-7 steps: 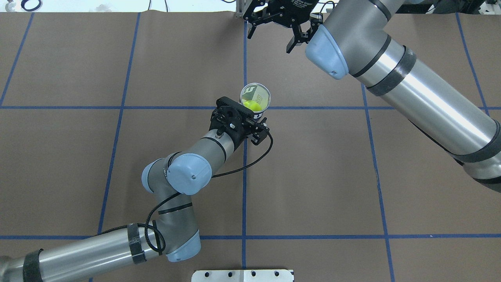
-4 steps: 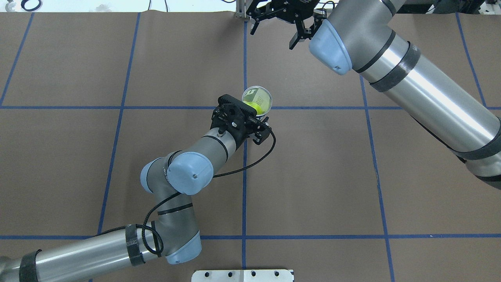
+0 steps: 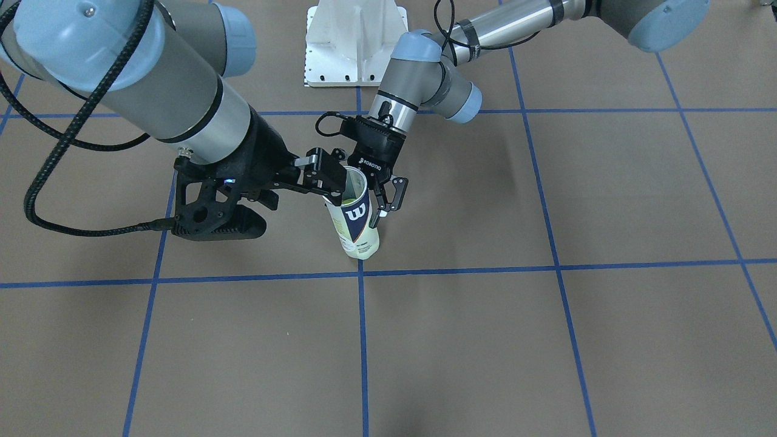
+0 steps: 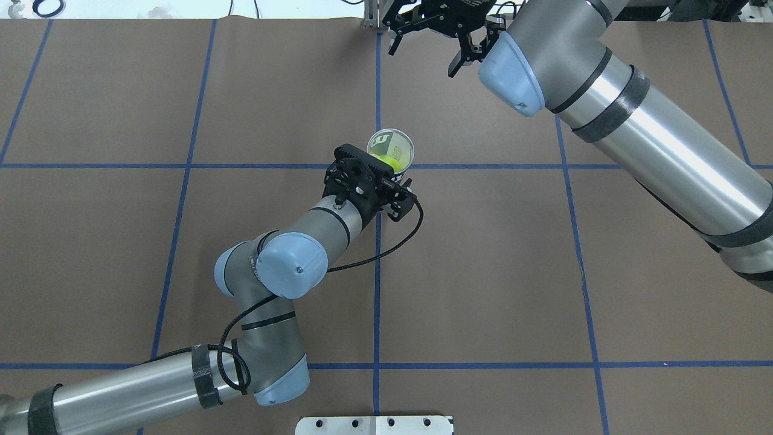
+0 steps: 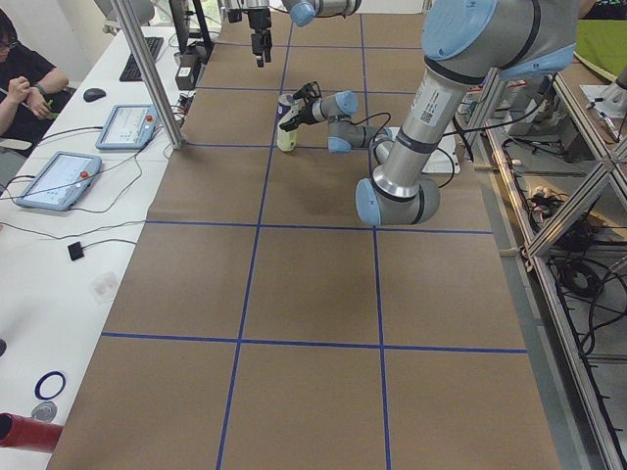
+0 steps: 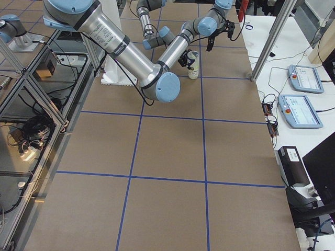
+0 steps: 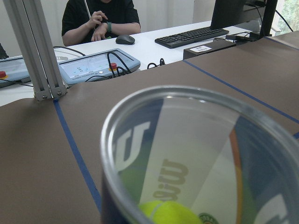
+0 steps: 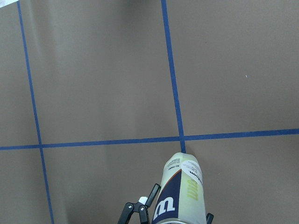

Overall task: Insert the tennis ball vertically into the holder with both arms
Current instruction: 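Raise the right gripper away while the left gripper steadies the can, then open the left gripper and draw it back from the can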

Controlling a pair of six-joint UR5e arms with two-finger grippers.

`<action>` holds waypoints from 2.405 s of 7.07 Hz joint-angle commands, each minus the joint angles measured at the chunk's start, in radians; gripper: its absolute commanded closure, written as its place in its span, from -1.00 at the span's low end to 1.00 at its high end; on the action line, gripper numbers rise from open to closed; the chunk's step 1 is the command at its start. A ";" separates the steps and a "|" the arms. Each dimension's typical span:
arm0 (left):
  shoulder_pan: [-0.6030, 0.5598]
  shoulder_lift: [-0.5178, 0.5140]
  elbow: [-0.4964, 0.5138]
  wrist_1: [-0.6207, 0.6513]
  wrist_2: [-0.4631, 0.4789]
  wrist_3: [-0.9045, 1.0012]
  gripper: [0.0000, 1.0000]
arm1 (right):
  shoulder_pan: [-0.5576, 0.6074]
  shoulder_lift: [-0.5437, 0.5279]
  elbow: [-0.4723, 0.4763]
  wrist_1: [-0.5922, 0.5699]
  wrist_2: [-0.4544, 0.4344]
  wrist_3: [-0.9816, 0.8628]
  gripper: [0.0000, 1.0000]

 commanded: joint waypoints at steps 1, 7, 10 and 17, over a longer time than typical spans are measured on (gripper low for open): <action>-0.005 0.015 0.004 0.001 0.000 0.000 -0.98 | 0.000 0.003 0.001 -0.001 0.000 -0.001 -0.99; 0.001 0.063 -0.036 0.058 -0.002 0.000 -0.98 | 0.008 0.003 0.003 0.000 0.002 -0.001 -0.99; 0.006 0.118 -0.117 0.114 -0.101 0.000 -0.98 | 0.014 0.005 0.003 0.000 0.008 -0.003 -0.99; -0.180 0.388 -0.654 0.673 -0.559 0.000 -0.98 | 0.152 -0.182 0.111 -0.001 0.044 -0.201 -0.99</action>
